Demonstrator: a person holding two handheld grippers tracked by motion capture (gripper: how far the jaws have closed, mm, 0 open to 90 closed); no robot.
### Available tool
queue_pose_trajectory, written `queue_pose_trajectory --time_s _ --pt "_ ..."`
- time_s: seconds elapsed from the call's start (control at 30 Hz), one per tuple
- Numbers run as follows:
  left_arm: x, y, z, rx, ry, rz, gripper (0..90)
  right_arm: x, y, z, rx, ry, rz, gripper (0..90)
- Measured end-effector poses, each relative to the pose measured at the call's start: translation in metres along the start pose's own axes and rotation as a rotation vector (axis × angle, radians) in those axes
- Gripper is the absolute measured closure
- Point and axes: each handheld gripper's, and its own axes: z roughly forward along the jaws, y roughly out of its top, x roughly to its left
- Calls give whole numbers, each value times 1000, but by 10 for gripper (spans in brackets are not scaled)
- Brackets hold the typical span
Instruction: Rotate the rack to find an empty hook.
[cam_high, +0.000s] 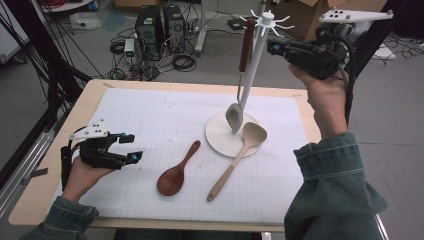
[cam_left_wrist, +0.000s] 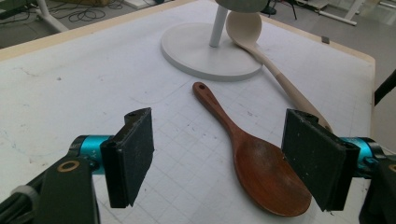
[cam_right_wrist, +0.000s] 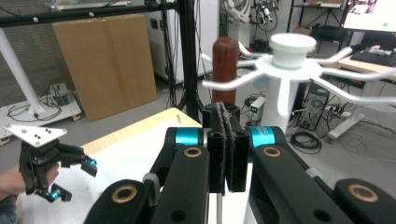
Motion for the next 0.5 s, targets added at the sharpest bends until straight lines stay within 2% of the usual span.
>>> queue_pose_trajectory --time_s 0.27,0.5 --pt "-1 0 1 2 0 1 260 -11 -6 -24 -20 -45 15 896" --pt "0 0 1 2 0 0 261 -22 -2 -24 -28 -72 27 896"
